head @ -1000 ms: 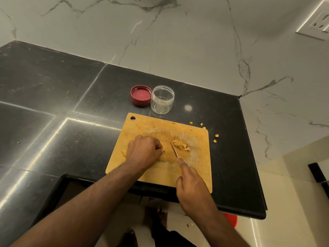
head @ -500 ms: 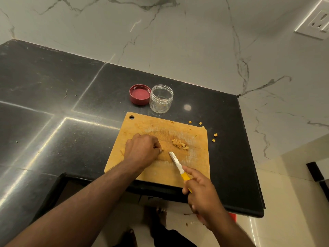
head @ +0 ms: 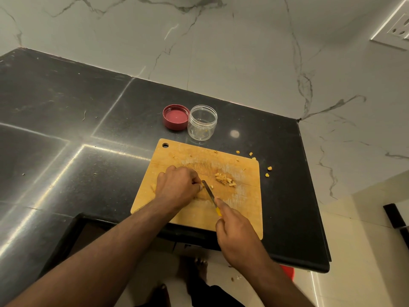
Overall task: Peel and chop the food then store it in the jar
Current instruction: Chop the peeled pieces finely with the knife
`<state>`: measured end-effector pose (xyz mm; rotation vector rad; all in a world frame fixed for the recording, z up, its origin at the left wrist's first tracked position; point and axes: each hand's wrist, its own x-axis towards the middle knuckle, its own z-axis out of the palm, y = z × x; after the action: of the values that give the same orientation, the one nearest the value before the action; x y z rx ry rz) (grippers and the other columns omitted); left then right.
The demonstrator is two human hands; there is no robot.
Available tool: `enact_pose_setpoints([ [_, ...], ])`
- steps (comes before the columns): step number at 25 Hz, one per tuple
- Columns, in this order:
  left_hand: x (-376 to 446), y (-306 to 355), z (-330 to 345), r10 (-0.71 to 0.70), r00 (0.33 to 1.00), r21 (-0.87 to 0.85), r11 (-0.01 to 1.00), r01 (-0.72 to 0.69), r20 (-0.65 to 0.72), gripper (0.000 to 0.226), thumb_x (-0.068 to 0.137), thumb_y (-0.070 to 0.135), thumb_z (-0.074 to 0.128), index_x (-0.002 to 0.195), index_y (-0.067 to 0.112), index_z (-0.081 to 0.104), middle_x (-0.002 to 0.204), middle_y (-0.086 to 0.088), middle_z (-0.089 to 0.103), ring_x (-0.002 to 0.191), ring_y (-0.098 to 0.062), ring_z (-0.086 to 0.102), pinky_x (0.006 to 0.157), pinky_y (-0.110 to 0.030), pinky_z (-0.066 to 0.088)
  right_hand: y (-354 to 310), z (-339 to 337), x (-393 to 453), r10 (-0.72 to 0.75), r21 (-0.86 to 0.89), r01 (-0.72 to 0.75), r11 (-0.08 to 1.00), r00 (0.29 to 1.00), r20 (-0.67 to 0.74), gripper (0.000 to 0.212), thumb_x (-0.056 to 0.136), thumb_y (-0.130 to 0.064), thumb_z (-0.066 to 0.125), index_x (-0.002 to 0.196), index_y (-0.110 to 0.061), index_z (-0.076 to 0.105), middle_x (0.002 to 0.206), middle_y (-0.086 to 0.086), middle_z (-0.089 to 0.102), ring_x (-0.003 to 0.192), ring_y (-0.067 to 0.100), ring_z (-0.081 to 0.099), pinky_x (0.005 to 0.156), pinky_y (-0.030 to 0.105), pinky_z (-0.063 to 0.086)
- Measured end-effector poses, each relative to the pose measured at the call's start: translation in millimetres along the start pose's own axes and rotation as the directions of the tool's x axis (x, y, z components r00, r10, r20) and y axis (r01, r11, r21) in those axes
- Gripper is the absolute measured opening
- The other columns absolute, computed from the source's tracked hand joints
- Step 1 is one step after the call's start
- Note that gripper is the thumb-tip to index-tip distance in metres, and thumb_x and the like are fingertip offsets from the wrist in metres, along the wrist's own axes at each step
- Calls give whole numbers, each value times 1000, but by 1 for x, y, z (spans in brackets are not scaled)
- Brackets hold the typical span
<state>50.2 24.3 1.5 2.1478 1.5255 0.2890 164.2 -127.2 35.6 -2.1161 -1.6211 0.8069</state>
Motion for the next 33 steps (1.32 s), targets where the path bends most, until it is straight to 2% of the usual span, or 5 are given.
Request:
enact_pose_setpoints([
  [6, 0, 1, -2, -3, 1000, 6, 1000, 3, 14, 12, 90, 40, 65, 94, 33, 73, 96, 15, 66, 102, -15, 49, 84, -39, 39, 0, 7, 8, -52, -136, 53, 989, 999, 9, 54, 104, -23, 32, 156, -30, 19, 121, -4, 52, 96, 11, 51, 83, 28, 46],
  [18, 1, 1, -2, 5, 1000, 44, 999, -7, 26, 13, 91, 41, 64, 98, 34, 73, 100, 15, 68, 105, -16, 49, 86, -40, 39, 7, 1, -19, -139, -240, 127, 962, 990, -37, 47, 104, -13, 32, 151, -13, 32, 138, 0, 48, 94, 11, 53, 74, 21, 48],
  [21, -1, 0, 0, 11, 1000, 41, 999, -12, 12, 15, 93, 38, 63, 103, 35, 74, 105, 15, 69, 107, -16, 48, 86, -40, 38, 8, -4, -14, -76, -98, 62, 993, 987, -144, 50, 104, -21, 35, 153, -25, 29, 131, -4, 53, 100, 7, 53, 84, 20, 48],
  [24, -2, -1, 2, 9, 1000, 31, 999, -9, -9, 16, 92, 38, 64, 103, 34, 74, 104, 15, 69, 107, -15, 48, 86, -40, 38, 6, -1, -11, -39, -34, 36, 999, 996, -82, 51, 104, -24, 37, 154, -30, 25, 140, -9, 48, 111, 0, 47, 96, 18, 41],
  [33, 0, 0, 0, -26, 1000, 19, 999, 26, 1, 13, 91, 40, 63, 96, 34, 74, 97, 16, 68, 105, -16, 49, 83, -39, 37, -2, 16, 7, -81, -121, 75, 990, 996, -47, 54, 103, -21, 35, 155, -25, 23, 137, -1, 51, 115, 13, 52, 97, 27, 46],
])
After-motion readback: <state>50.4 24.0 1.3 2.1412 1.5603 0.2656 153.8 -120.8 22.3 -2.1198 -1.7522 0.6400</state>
